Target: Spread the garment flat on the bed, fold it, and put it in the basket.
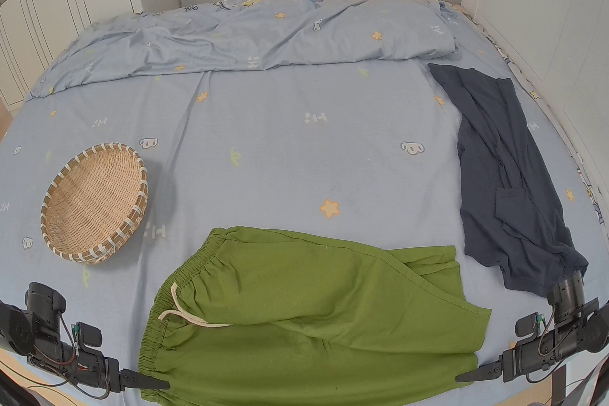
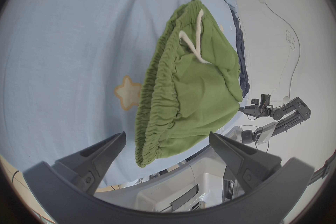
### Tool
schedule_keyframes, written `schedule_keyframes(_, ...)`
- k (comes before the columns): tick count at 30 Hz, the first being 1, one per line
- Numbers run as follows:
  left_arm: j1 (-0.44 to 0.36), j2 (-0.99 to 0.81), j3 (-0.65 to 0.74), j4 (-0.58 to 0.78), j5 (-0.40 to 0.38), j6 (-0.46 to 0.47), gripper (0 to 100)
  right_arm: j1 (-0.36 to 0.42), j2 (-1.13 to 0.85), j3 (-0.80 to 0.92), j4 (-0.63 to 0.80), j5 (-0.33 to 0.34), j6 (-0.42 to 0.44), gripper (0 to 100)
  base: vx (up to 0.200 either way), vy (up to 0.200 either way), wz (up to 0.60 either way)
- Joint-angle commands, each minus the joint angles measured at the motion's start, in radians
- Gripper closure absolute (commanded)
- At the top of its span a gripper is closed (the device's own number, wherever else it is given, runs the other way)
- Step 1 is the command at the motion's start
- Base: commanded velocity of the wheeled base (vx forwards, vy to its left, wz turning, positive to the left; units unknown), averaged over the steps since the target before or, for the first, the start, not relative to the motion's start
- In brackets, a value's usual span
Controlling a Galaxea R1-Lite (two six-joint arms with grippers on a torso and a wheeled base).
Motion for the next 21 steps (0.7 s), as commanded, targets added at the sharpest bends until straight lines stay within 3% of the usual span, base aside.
schedule_keyframes(1,0.039,-0.116,-0.027,0.021,-0.007,-0.012,0,-0.01,-0.104,0.018,0.004,-0.002,0.01,0,0.0,0.0,0.0)
schedule_keyframes(9,0.039,-0.378,-0.199,0.267,-0.008,-0.103,0,-0.042,-0.324,-0.042,0.069,-0.014,0.072,0,0.0,0.0,0.0)
schedule_keyframes(10,0.037,-0.453,-0.3,0.385,-0.005,-0.138,0,-0.042,-0.324,-0.042,0.069,-0.014,0.072,0,0.0,0.0,0.0)
schedule_keyframes(11,0.029,-0.473,-0.344,0.432,-0.002,-0.138,0,-0.063,-0.416,-0.125,0.182,-0.035,0.074,0,0.0,0.0,0.0)
schedule_keyframes(18,-0.136,-0.429,-0.582,0.498,0.005,-0.156,0,-0.083,-0.494,-0.397,0.401,-0.049,0.074,0,0.0,0.0,0.0)
schedule_keyframes(21,-0.228,-0.305,-0.699,0.466,0.004,-0.235,0,-0.083,-0.482,-0.522,0.447,-0.049,0.074,0,0.0,0.0,0.0)
